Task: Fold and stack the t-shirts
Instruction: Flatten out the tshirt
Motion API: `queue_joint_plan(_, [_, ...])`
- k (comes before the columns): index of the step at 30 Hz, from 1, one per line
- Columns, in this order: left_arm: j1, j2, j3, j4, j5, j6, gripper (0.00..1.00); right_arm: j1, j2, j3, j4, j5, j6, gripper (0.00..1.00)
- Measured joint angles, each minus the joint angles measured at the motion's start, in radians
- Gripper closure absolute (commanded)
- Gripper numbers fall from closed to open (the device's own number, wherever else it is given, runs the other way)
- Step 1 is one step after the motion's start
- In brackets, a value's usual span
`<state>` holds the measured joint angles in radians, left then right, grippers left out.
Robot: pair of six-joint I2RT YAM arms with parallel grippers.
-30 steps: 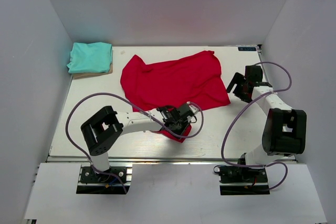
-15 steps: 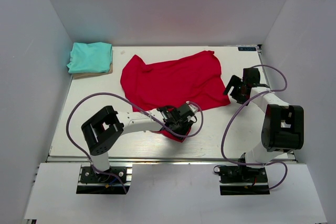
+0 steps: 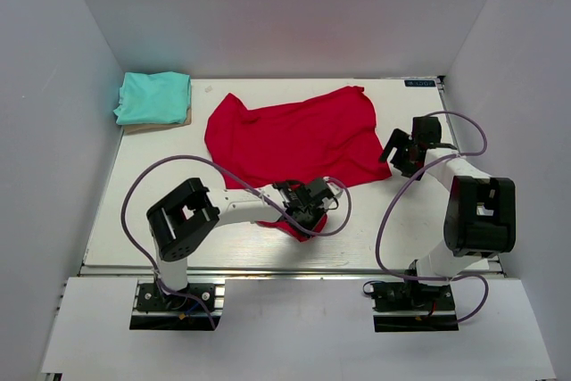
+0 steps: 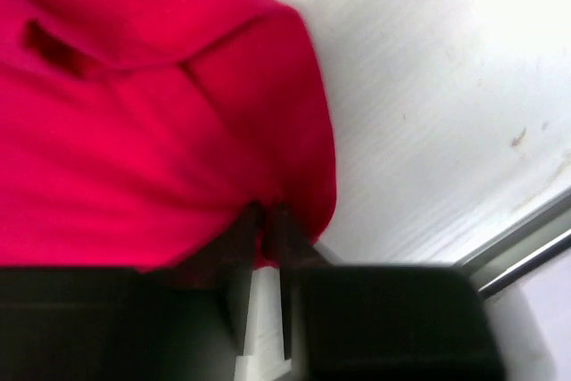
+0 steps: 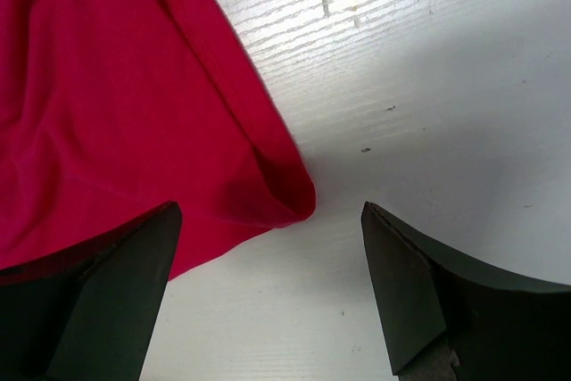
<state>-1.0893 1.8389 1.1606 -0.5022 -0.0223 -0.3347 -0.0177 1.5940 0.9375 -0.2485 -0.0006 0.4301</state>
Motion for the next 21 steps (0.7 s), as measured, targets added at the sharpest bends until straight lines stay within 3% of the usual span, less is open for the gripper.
queue_joint_plan(1, [0.001, 0.004, 0.003, 0.001, 0.000, 0.006, 1.00, 0.000, 0.002, 0.000, 0.003, 0.000, 0.000, 0.13])
queue_joint_plan(11, [0.000, -0.076, -0.085, -0.024, -0.021, -0.016, 1.00, 0.005, 0.037, -0.024, 0.017, -0.025, 0.008, 0.20])
queue_joint_plan(15, [0.000, -0.170, -0.138, -0.078, -0.034, -0.036, 1.00, 0.008, 0.040, -0.053, 0.040, -0.045, 0.011, 0.39])
queue_joint_plan(18, [-0.001, -0.235, -0.141, -0.109, -0.038, -0.048, 1.00, 0.008, 0.059, -0.053, 0.063, -0.079, 0.019, 0.96])
queue_joint_plan(21, [-0.001, -0.270, -0.141, -0.151, -0.039, -0.057, 1.00, 0.011, 0.075, -0.058, 0.077, -0.093, 0.041, 1.00])
